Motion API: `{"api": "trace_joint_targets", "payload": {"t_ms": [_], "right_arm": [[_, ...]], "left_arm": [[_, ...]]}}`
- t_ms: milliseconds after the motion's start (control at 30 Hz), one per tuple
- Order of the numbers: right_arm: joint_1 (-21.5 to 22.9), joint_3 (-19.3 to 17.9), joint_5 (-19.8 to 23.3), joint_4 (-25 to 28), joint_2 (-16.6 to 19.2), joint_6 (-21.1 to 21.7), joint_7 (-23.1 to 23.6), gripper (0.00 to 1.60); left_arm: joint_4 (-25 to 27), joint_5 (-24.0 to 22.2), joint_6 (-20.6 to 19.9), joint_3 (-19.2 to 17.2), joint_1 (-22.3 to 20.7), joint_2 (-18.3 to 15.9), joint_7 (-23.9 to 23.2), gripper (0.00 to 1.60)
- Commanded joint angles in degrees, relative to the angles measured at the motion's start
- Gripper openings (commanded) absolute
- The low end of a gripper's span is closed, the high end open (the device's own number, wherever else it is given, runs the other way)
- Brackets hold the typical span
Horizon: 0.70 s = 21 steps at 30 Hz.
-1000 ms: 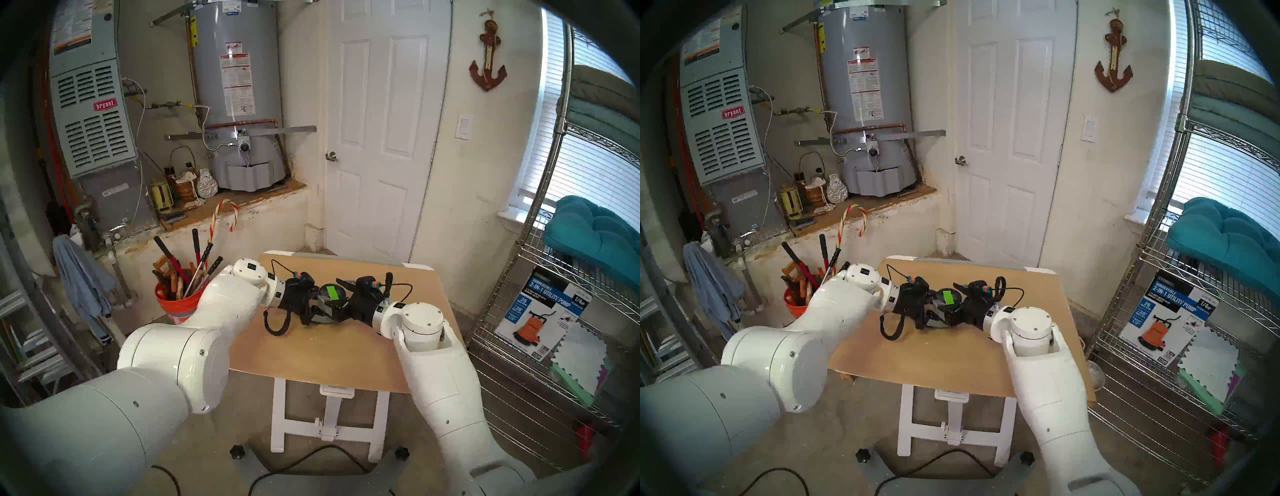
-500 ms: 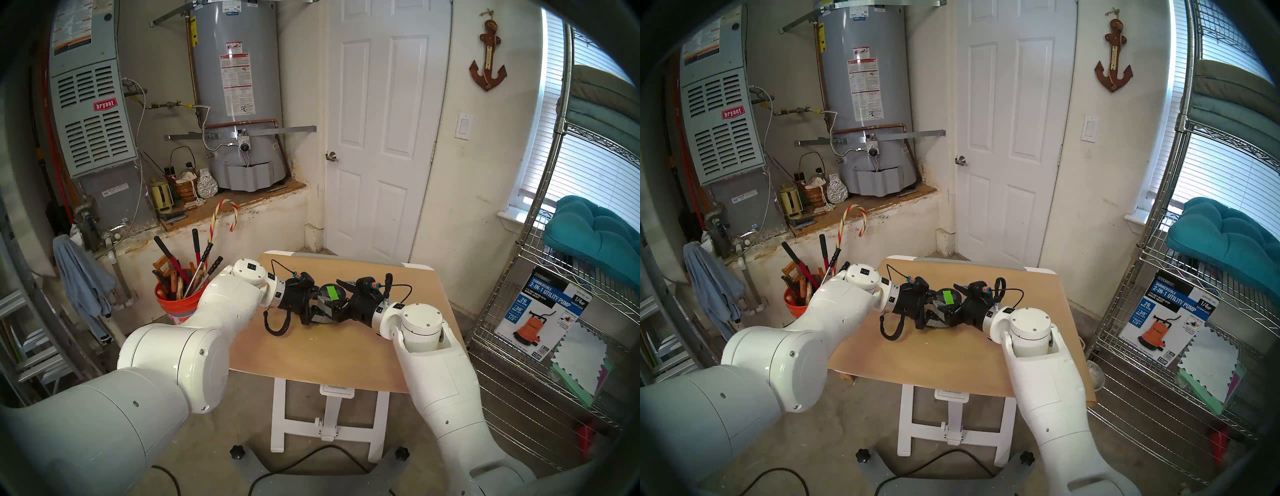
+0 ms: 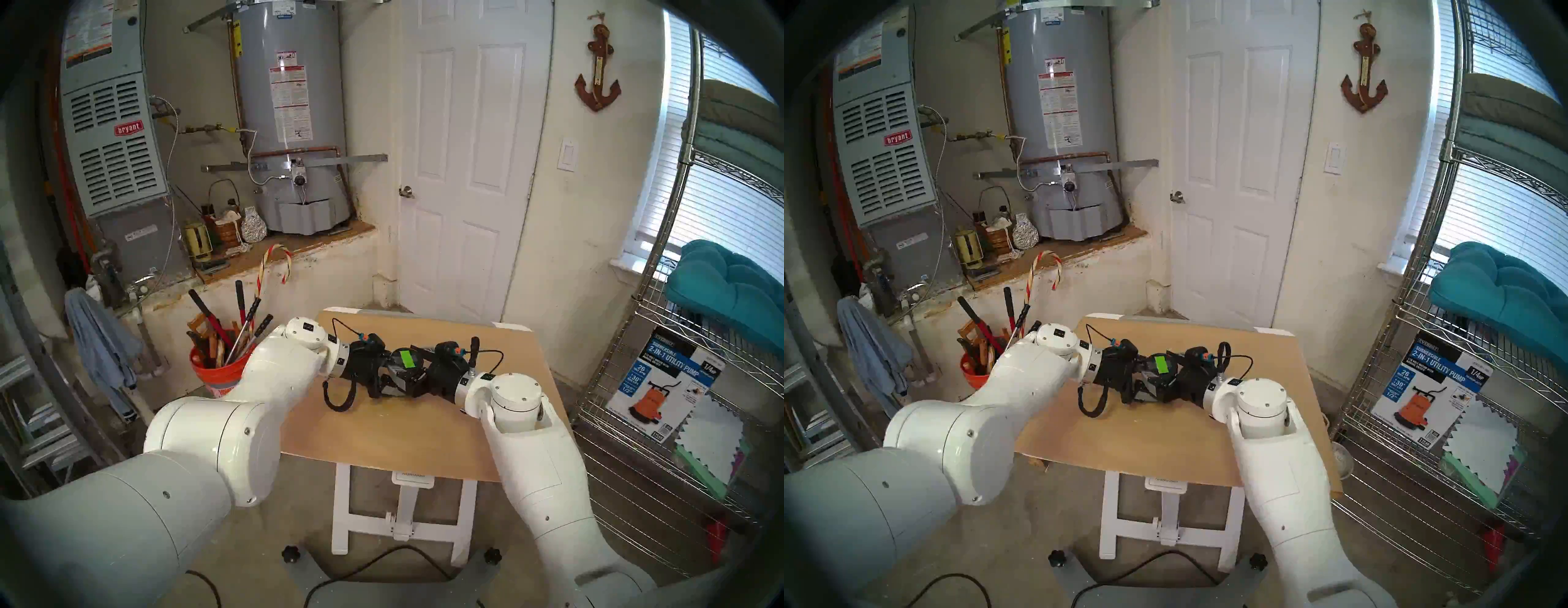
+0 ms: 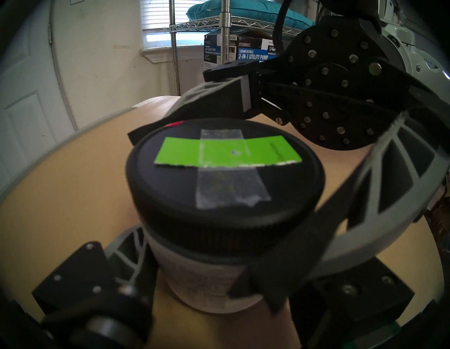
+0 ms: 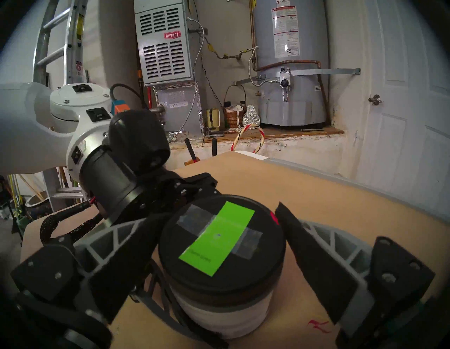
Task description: Open paint jar
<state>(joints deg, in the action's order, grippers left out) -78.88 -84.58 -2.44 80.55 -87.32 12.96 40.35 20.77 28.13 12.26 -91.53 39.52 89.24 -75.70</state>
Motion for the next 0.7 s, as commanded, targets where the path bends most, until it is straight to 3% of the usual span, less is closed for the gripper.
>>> {"api": "trace_joint_targets", "payload": {"t_ms": [0, 33, 267, 300, 333, 500, 667], "right_arm": [[0.6, -0.2, 0.3, 1.0, -0.4, -0.6, 0.0, 1.07], [0.6, -0.2, 0.3, 0.9, -0.3, -0.7, 0.0, 0.78], [1.0, -0.4, 0.3, 0.5, -0.1, -0.9, 0.5, 0.68], [1.0, -0.4, 0.3, 0.5, 0.0, -0.9, 0.6, 0.61], [1.1, -0.4, 0.3, 0.4, 0.0, -0.9, 0.8, 0.43], [2.2, 0.2, -0.1, -0.8, 1.4, -2.1, 2.8, 0.33], [4.1, 0.8, -0.6, -2.8, 2.7, -3.8, 4.4, 0.00]], "left_arm": [[0.8, -0.2, -0.1, -0.3, -1.7, 0.0, 0.1, 0.00], [0.8, -0.2, -0.1, -0.3, -1.7, 0.0, 0.1, 0.00], [0.8, -0.1, -0.1, -0.4, -1.7, 0.0, 0.0, 0.00], [0.8, -0.1, -0.1, -0.4, -1.7, 0.0, 0.0, 0.00], [0.8, -0.1, -0.1, -0.4, -1.7, 0.0, 0.0, 0.00], [0.8, 0.0, 0.0, -0.5, -1.7, 0.0, 0.0, 0.00], [0.8, 0.0, 0.0, -0.5, -1.7, 0.0, 0.0, 0.00]]}}
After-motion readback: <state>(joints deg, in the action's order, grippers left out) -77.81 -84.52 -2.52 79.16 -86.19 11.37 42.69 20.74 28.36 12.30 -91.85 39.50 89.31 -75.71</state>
